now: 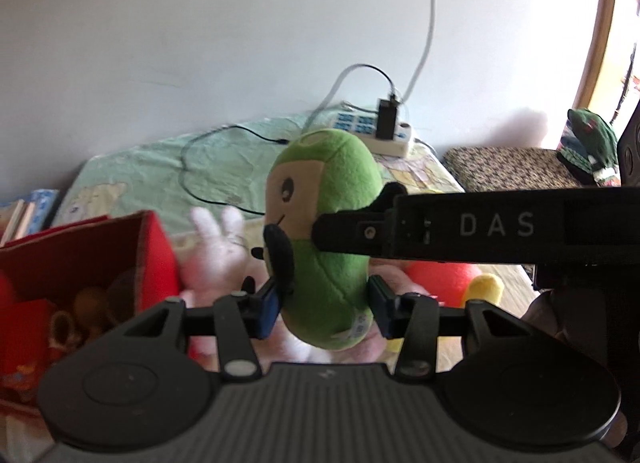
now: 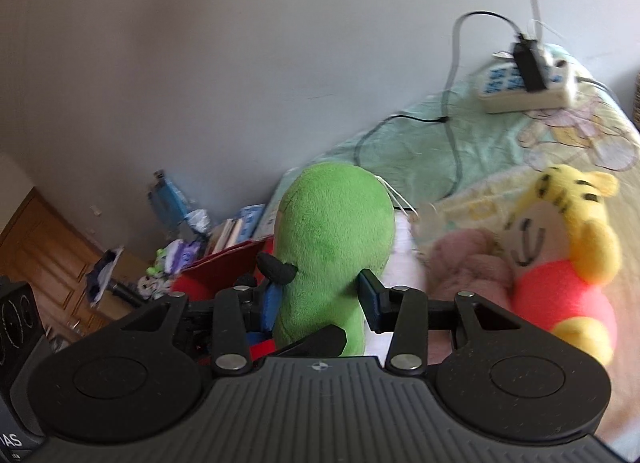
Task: Organize objects
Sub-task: 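Lift the green plush with the right gripper toward the red box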
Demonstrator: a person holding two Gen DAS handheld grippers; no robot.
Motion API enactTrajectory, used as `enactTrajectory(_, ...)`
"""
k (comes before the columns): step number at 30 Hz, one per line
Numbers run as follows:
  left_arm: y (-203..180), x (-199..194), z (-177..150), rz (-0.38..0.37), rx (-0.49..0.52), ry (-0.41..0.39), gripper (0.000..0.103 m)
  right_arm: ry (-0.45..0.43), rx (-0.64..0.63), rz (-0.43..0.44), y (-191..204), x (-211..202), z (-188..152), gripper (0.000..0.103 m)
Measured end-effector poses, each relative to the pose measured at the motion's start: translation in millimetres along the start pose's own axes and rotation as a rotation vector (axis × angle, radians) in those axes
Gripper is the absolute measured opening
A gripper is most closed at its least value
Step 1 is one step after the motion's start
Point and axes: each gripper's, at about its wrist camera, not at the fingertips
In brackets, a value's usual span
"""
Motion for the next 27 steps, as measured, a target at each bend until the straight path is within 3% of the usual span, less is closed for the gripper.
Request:
enactTrajectory(12,66,-46,-17,0.102,-0.09,-0.069,0.048,0.037,-0.11,0.103,72,45,-9,0.045)
enactTrajectory(27,218,-64,-48,0.144,-0.168,-0.029,0.048,0.143,-0.086,0.124,163,157,-46,0.045)
Point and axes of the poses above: each gripper's, at about its wrist camera, not at the fingertips, and x roughly the way its jaws point, y to its left, z to its top
